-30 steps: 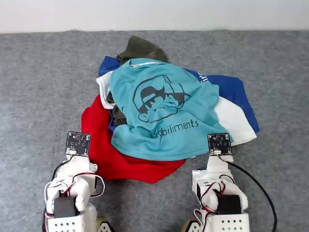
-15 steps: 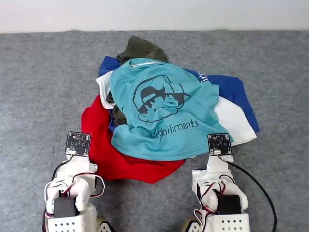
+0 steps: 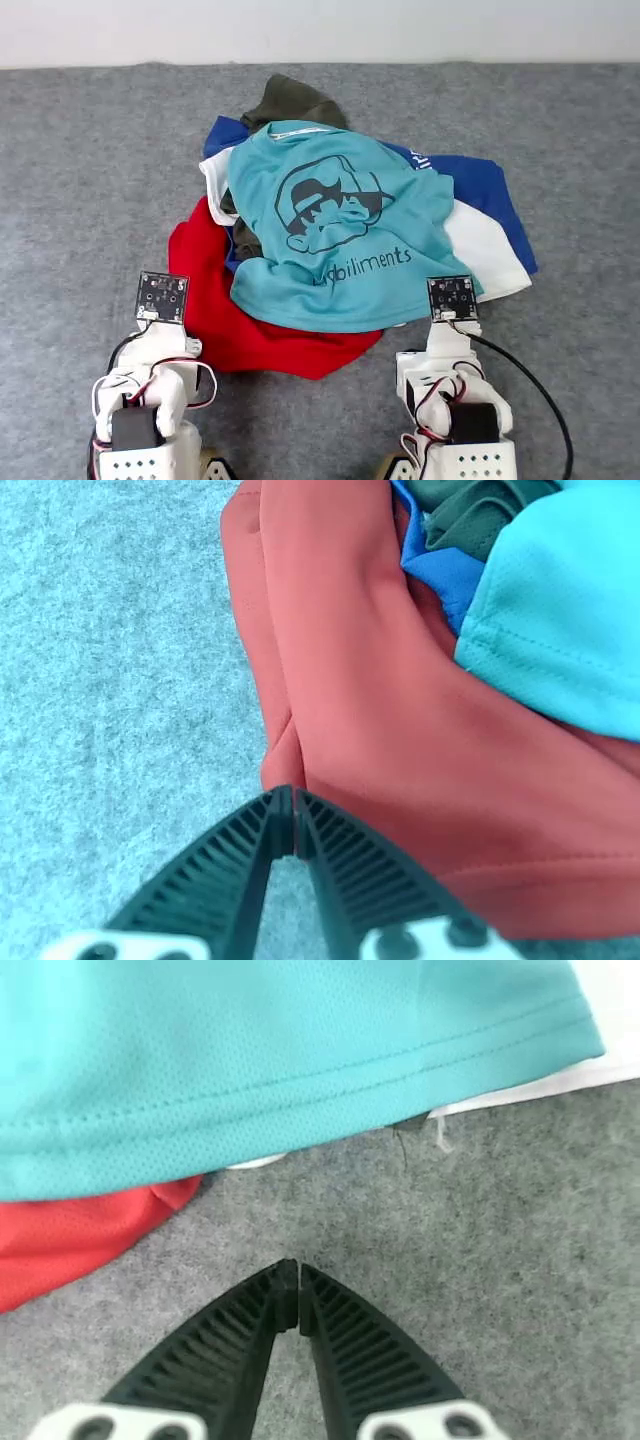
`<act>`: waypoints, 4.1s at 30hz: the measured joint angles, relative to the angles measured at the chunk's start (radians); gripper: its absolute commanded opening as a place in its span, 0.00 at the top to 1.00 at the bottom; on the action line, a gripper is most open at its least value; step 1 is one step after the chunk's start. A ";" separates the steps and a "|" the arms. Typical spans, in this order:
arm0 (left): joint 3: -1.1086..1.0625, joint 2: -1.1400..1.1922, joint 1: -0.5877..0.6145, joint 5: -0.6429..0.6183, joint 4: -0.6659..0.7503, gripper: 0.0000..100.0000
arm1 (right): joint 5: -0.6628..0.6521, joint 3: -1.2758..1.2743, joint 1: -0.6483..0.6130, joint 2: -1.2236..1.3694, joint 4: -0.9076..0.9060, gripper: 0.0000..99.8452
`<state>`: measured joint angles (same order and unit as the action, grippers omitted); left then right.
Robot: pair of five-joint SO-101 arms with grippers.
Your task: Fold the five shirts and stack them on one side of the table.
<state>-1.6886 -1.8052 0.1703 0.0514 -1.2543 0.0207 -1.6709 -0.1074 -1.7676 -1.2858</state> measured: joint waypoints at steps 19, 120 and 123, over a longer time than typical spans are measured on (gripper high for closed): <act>0.000 0.000 0.000 0.000 0.000 0.98 | -0.003 0.051 0.049 0.000 0.057 0.99; 1.711 2.280 -0.436 0.163 -0.249 0.73 | -0.041 0.996 0.311 0.709 -0.348 0.99; 1.712 2.329 -0.437 0.133 -0.204 0.89 | -0.041 0.996 0.311 0.709 -0.348 0.99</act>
<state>0.0238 0.5240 -0.2670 0.1849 -1.4584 -0.0207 -0.6751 0.2041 -1.0587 -1.6341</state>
